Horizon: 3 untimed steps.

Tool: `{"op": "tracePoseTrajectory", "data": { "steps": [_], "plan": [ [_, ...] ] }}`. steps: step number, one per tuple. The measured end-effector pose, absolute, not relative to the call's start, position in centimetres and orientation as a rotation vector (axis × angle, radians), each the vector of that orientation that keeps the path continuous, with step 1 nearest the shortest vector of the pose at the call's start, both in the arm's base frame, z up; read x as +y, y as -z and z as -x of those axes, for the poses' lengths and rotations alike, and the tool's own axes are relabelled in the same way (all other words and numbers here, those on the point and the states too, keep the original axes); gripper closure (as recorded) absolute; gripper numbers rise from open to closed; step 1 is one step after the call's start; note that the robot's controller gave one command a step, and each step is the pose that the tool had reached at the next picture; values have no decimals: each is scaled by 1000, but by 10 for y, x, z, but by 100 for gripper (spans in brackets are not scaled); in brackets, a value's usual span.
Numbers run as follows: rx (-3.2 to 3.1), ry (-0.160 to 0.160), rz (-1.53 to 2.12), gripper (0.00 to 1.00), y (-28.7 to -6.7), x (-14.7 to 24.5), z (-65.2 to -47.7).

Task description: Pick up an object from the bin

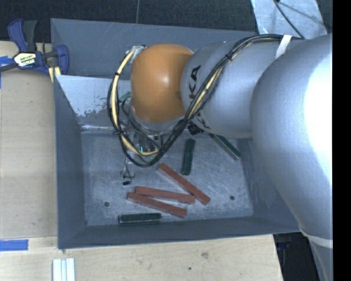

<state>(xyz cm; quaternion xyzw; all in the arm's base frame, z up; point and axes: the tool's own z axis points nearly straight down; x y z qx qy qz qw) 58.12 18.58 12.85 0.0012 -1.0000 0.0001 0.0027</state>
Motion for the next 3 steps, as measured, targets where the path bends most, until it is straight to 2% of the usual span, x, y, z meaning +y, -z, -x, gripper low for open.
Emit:
{"op": "tracePoseTrajectory", "data": {
  "steps": [1, 2, 3],
  "plan": [
    [-3135, -8, 59, 0, -93, 98, -526],
    [-3138, 5, 228, 0, -71, 91, -497],
    [-3127, 2, 301, 0, -71, 90, -510]
  ]
}}
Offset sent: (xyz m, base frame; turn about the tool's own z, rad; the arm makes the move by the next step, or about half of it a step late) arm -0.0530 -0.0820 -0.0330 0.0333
